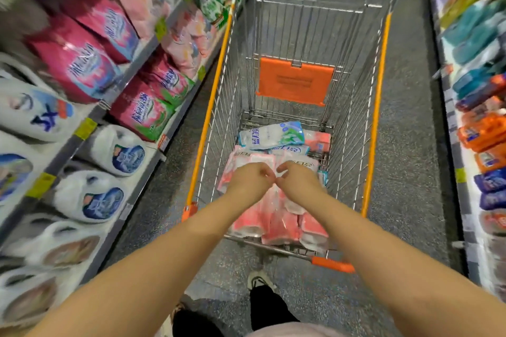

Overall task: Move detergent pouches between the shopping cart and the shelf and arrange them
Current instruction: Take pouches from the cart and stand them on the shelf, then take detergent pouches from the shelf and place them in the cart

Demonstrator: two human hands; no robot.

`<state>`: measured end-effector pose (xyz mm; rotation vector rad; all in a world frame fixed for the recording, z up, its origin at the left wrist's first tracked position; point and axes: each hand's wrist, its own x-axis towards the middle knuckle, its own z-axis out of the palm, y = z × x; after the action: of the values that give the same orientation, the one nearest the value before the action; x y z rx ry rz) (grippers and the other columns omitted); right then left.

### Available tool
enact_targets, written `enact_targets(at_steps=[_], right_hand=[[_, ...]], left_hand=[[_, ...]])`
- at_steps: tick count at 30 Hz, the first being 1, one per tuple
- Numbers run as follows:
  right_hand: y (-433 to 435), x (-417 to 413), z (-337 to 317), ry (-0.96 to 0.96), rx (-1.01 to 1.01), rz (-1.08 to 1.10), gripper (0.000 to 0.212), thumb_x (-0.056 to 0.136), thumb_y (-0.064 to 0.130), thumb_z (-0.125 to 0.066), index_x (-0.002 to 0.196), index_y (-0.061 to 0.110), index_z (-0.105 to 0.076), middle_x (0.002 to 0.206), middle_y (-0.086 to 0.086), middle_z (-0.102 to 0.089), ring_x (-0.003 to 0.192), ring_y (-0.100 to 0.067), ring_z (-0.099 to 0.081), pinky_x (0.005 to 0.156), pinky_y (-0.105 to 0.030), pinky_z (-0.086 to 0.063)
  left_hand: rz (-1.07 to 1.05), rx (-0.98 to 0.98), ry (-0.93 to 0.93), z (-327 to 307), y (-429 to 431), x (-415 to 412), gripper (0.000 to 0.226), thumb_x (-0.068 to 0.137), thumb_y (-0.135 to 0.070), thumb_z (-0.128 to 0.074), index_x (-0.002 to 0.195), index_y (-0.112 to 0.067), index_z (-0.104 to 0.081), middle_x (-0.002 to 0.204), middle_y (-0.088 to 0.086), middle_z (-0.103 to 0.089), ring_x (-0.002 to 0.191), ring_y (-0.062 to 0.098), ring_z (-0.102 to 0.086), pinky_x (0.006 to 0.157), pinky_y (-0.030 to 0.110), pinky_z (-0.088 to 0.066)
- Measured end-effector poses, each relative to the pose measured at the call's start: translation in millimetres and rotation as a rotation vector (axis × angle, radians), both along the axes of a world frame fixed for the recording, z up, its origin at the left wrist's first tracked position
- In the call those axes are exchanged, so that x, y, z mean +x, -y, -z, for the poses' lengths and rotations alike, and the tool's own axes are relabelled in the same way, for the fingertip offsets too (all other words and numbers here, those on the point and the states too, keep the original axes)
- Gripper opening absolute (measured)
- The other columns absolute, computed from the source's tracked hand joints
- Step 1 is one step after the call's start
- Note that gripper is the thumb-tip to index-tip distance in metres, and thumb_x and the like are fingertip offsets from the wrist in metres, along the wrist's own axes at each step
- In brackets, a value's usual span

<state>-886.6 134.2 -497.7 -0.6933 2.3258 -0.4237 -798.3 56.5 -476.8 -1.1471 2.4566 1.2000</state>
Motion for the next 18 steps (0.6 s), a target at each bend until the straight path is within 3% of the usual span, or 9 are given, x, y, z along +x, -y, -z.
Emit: enact_targets(at_steps=[5, 11, 18], right_hand=[[73, 34, -73, -0.109, -0.254, -0.197, 0.024, 0.088, 0.019, -0.05, 0.106, 0.021, -0.065, 0.111, -0.007, -0.067, 0.105, -0.027, -0.059, 0.072, -0.028, -0.04], [160, 131, -178, -0.177, -0.596, -0.503, 0.021, 0.089, 0.021, -0.051, 0.102, 0.019, -0.066, 0.105, -0.005, -0.067, 0.101, -0.024, -0.059, 0.077, -0.031, -0.043], [218, 304, -290, -0.147, -0.971, -0.79, 0.024, 0.094, 0.029, -0.049, 0.093, 0.013, -0.067, 0.093, -0.003, -0.069, 0.089, -0.021, -0.061, 0.076, -0.034, -0.045]], left_hand=[[-0.301, -0.152, -0.262, -70, 44, 46, 0.019, 0.088, -0.02, -0.056, 0.07, -0.023, -0.06, 0.085, 0.006, -0.07, 0.084, 0.022, -0.061, 0.063, 0.027, -0.035], [-0.598, -0.43, -0.489, -168, 105, 154, 0.014, 0.087, -0.022, -0.056, 0.077, -0.019, -0.066, 0.076, 0.003, -0.068, 0.079, 0.022, -0.061, 0.073, 0.034, -0.047], [-0.799, -0.793, -0.613, -274, 144, 345, 0.008, 0.087, -0.02, -0.058, 0.08, -0.023, -0.061, 0.074, -0.006, -0.064, 0.066, 0.007, -0.055, 0.063, 0.018, -0.041]])
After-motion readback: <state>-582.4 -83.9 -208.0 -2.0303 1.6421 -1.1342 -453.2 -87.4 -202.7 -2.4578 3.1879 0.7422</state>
